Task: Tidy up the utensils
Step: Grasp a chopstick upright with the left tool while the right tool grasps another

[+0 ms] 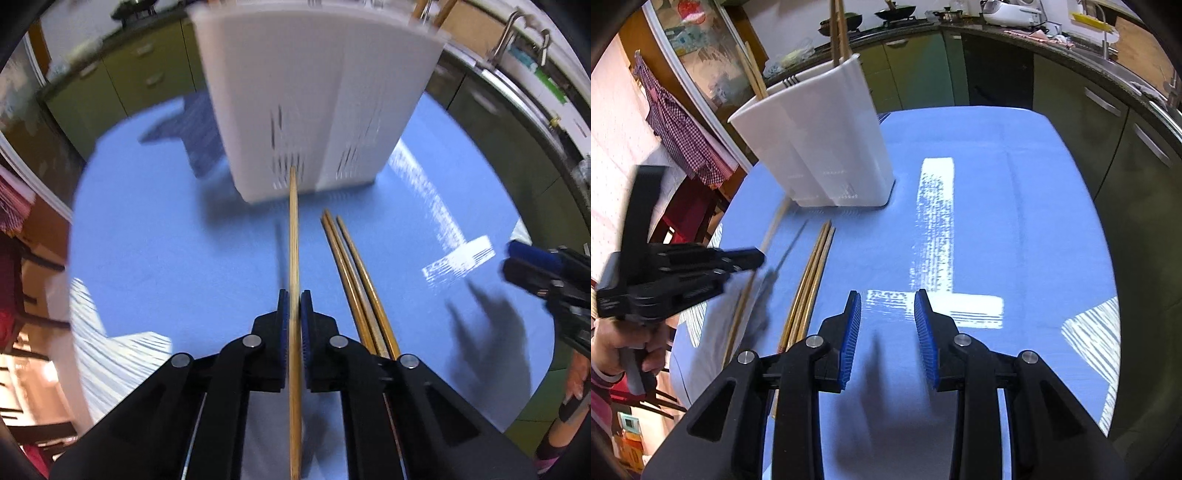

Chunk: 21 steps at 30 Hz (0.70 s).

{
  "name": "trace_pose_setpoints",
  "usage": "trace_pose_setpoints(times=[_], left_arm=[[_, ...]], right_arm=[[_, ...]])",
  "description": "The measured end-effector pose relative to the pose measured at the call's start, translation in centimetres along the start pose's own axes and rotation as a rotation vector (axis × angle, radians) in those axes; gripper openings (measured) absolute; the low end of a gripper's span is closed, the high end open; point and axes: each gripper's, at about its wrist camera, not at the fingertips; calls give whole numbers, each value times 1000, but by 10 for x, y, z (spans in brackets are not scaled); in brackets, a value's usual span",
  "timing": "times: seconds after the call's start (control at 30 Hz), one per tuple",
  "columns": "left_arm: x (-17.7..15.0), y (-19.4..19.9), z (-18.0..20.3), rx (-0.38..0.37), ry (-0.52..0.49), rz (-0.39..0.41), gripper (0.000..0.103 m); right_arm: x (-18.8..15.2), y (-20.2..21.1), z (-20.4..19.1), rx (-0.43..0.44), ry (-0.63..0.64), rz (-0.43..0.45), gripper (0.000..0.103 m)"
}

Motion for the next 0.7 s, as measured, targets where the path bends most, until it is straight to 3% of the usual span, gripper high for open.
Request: trace_pose_setpoints(times=[0.23, 0.7], left_arm=[[-14, 59, -4, 10, -16, 169, 6], [-42, 117, -32, -12, 4, 331, 6]], right_arm=[[10, -19, -27, 20, 43, -42, 30], [29, -76, -61, -36, 87, -176, 34]])
Point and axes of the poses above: each gripper's, at about its wrist camera, not at the fingertips, and y roughly against the way its jaws point, z to its right, x to its top, and after that the axes turned 4 degrees about z, right-handed
